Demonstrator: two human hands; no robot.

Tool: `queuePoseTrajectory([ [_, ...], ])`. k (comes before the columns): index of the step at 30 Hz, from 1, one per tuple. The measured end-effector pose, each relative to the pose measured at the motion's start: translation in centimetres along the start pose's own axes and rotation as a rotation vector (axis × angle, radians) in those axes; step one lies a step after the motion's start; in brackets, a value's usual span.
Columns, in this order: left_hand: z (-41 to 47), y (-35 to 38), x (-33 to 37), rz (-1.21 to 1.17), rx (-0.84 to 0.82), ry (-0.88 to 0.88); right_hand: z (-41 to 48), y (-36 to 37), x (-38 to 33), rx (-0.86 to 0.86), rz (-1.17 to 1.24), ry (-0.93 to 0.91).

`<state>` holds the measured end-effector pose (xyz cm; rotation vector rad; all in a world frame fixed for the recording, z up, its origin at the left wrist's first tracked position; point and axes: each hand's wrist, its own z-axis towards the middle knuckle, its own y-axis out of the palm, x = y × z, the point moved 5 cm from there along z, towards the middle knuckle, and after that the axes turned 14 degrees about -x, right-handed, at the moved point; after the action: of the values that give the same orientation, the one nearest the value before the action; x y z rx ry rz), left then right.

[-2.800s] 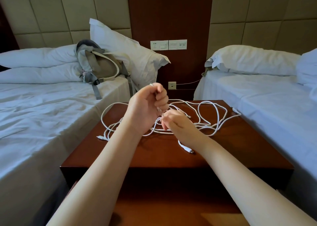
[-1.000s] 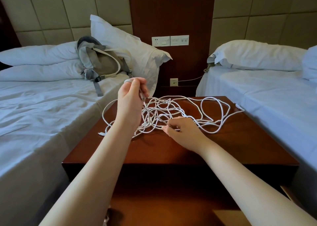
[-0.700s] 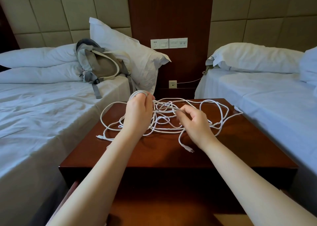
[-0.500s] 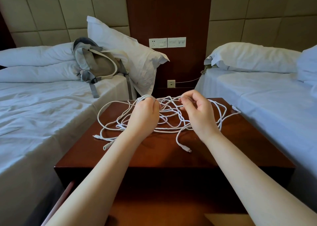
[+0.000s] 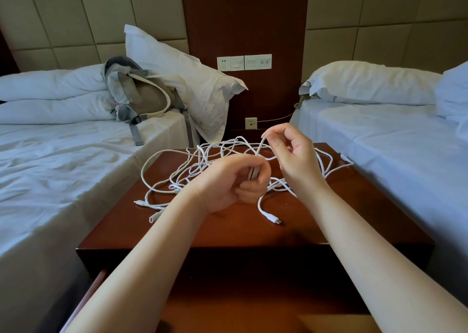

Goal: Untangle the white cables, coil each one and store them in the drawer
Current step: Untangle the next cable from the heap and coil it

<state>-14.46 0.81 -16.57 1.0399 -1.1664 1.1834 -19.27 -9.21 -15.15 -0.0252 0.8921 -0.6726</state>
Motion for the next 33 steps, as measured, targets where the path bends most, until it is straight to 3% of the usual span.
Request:
queuePoseTrajectory([
  [4,-0.2,0.6,1.8,-0.182,-0.106,0.196,-0.3,2.1,1.2,-0.158,0.04,0.062],
  [7,-0.7,0.1,3.3,-0.279,-0.031,0.375,-0.9,3.7,1.8,-0.262,-0.01,0.116],
  [12,-1.7,-3.2,3.9,-0.262,0.458,0.563,-1.8,5.5,2.7,-0.466,-0.27,0.16],
  [16,-3.1,-5.5,3.2,-0.24,0.773,0.636,-2.3,6.1,3.3,-0.495,-0.393,0.143],
  [18,-4.3,-6.1,3.1,-0.097,0.94,0.649,-2.1,5.8,3.4,-0.478,-0.471,0.131],
  [21,-5.8,-6.2,3.3,0.296,1.212,0.569,-2.0,5.1,3.2,-0.362,-0.592,0.047],
  [24,-5.9,-5.4,3.6,0.658,1.333,0.417,-2.0,4.4,2.5,-0.109,-0.659,-0.103],
  [26,-5.4,-4.8,3.7,0.887,1.315,0.322,-1.7,3.7,2.6,0.007,-0.612,-0.11],
  [29,-3.9,-3.8,3.5,1.164,1.156,0.136,-1.4,2.4,3.1,0.101,-0.388,-0.044],
  [33,-2.3,-3.9,2.2,1.218,0.991,-0.169,-1.0,1.3,2.6,0.133,-0.207,0.044],
])
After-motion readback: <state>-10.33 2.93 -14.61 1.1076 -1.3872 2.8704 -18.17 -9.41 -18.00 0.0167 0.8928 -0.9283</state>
